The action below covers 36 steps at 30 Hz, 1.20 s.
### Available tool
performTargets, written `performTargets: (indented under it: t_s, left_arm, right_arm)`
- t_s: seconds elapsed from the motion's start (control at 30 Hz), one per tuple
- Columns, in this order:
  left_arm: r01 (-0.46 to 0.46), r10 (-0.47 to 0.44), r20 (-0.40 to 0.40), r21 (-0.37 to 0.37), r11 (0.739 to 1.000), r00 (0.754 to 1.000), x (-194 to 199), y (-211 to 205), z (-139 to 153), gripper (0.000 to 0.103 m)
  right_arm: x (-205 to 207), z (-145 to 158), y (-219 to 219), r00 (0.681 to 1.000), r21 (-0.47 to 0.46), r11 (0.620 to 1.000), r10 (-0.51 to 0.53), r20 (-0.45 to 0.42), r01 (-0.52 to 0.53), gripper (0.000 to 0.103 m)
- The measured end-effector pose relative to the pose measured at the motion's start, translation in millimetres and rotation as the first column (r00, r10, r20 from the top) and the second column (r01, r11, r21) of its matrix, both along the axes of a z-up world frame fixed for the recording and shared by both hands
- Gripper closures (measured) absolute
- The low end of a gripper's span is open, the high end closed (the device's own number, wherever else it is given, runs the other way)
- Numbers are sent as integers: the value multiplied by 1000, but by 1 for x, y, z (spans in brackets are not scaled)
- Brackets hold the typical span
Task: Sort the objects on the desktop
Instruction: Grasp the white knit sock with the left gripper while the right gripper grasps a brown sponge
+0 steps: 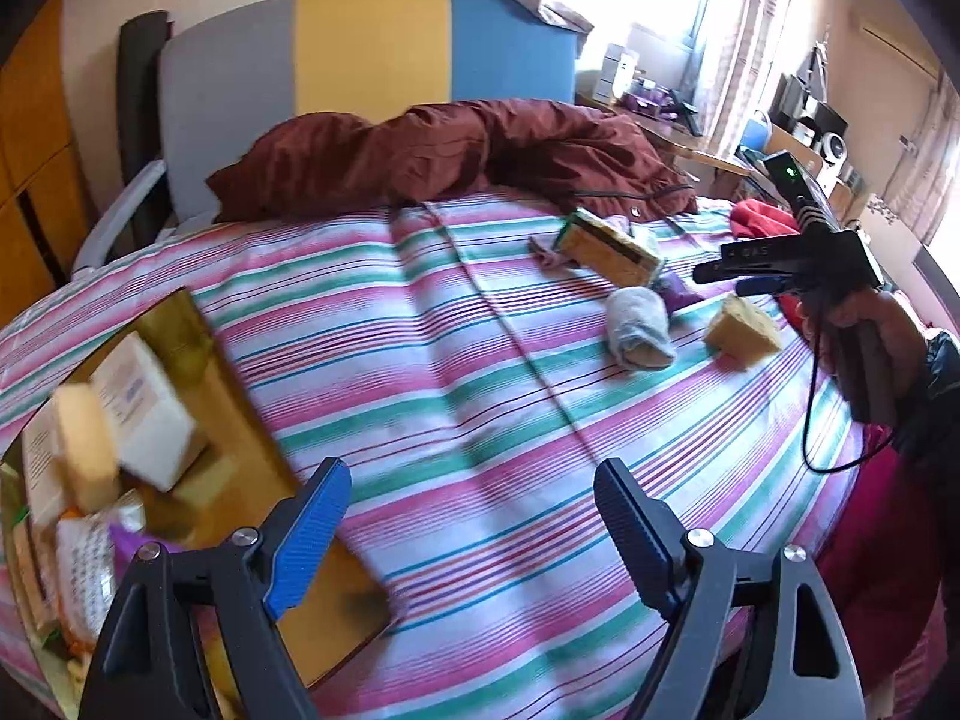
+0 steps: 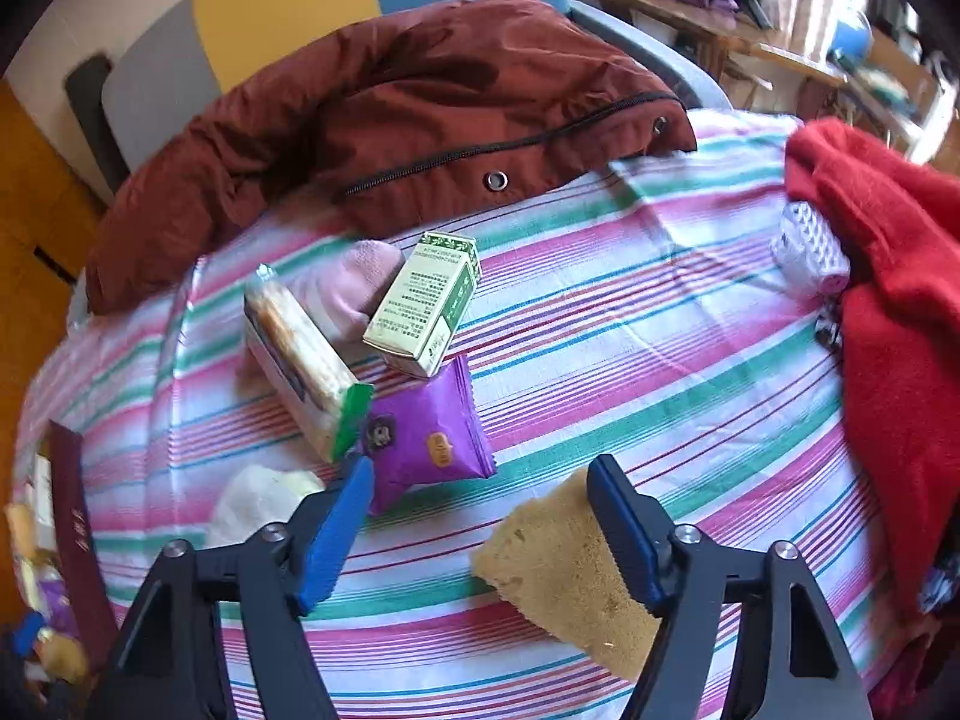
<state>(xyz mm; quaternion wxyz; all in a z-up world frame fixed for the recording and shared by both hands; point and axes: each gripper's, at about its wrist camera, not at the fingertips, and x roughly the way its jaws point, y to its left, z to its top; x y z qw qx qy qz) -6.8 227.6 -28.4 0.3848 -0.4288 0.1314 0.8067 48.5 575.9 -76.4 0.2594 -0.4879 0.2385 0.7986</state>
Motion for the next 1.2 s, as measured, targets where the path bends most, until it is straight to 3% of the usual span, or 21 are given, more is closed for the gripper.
performTargets:
  t_s: [0.13,0.37,0.47,1.1,1.2]
  left_arm:
    - [52,-52,0,10,999,999,-2,31,0,18]
    - [148,-148,43,6,989,988,-8,97,-13,18]
    - [176,-176,72,13,984,982,-12,121,-19,18]
    - [227,-215,193,-46,973,957,-40,212,-71,19]
    - [222,-207,190,-59,973,960,-44,218,-78,20]
  right_arm:
    - [13,11,10,996,-9,997,-72,-54,71,32]
    - [20,11,19,993,-49,992,-114,-32,113,15]
    - [20,10,19,993,-56,992,-113,-27,112,15]
    - [16,5,9,999,-64,998,-23,38,25,5]
    - [13,-2,4,996,-55,998,19,90,-14,0]
